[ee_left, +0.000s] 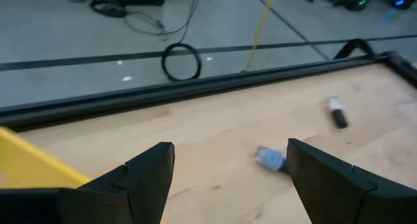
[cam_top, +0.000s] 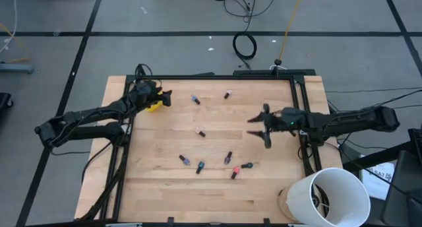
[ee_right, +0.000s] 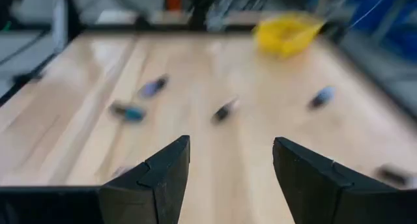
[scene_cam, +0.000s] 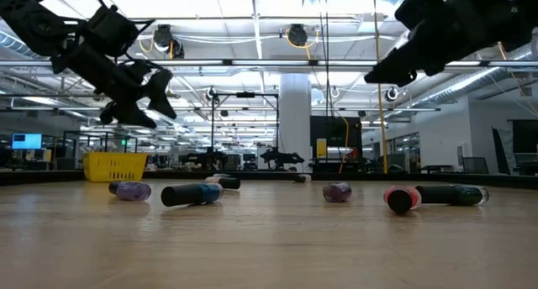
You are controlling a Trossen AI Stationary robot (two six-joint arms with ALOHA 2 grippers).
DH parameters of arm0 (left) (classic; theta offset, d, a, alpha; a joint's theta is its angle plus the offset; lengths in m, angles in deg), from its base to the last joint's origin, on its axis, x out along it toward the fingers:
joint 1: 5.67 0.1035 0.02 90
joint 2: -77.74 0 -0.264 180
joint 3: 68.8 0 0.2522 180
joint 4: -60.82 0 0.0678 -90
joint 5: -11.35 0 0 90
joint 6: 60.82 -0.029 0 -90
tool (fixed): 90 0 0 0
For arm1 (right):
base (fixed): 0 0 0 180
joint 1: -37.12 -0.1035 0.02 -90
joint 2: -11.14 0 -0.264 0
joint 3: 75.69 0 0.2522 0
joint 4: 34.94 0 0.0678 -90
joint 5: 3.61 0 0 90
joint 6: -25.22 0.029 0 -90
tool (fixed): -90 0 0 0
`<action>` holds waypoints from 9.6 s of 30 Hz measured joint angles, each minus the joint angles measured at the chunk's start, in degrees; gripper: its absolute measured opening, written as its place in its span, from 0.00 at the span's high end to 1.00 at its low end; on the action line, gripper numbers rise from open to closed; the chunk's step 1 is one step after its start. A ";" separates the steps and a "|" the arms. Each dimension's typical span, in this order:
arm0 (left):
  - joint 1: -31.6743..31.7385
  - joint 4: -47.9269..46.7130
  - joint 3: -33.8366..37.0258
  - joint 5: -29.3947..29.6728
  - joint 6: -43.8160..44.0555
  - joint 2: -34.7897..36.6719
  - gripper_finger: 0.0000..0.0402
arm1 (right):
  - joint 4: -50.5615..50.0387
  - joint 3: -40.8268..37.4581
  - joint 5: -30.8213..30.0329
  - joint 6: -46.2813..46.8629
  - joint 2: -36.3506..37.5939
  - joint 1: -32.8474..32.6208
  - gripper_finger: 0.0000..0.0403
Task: Pick & Place Nail Polish
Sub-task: Put the dark green nail polish into the yellow bin
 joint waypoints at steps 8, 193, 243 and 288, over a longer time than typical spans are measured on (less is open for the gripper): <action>-1.42 1.82 0.00 0.96 0.00 -0.22 0.29 | -16.43 10.15 -6.41 4.51 -16.19 -13.33 0.48; -31.43 22.90 -41.42 -3.12 3.05 -56.90 0.87 | 4.23 11.66 -45.86 -18.34 -24.89 -15.39 0.55; -34.23 41.12 -8.71 5.51 -18.29 -22.77 0.87 | 3.19 -5.02 -26.64 -2.60 11.37 -15.05 0.58; -35.26 21.77 -8.26 14.32 -19.87 -9.88 0.87 | 2.97 -12.45 -10.89 2.06 27.89 -8.56 0.58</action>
